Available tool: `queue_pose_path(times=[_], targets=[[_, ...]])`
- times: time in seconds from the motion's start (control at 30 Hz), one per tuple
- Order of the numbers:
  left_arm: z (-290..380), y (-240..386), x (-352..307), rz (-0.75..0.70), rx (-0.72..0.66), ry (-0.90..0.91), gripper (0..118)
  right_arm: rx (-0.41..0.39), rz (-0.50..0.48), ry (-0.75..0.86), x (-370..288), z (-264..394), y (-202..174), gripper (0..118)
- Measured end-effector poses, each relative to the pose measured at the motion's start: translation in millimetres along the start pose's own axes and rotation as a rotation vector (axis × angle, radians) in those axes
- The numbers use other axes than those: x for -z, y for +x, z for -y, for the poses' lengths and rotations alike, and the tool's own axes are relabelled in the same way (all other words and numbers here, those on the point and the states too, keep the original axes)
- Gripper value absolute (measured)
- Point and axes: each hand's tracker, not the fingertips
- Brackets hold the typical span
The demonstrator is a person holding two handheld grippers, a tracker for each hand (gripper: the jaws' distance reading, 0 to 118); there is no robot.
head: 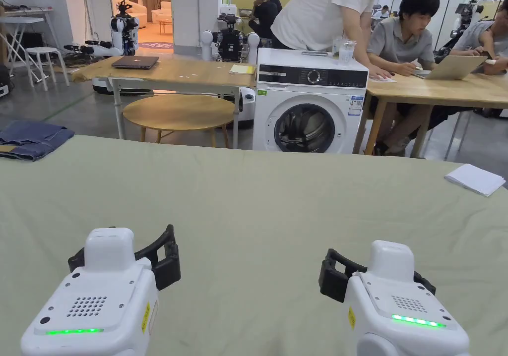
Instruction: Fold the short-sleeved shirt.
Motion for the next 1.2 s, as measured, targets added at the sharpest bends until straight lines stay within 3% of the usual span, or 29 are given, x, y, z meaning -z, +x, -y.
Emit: queue_pose_path(times=[0.67, 1.03, 1.2], targets=[[4.2, -0.1, 5.4, 0.001, 0.067, -0.037, 77, -0.009, 0.032, -0.002, 4.9, -1.9, -2.0, 98], [6.2, -7.7, 4.0, 0.035, 0.028, -0.063, 77, -0.053, 0.035, -0.004, 5.6, 3.6, -7.1, 98], [6.2, -7.3, 4.4, 0.041, 0.031, -0.077, 77, -0.038, 0.048, -0.027, 10.4, 4.3, -6.8, 98]])
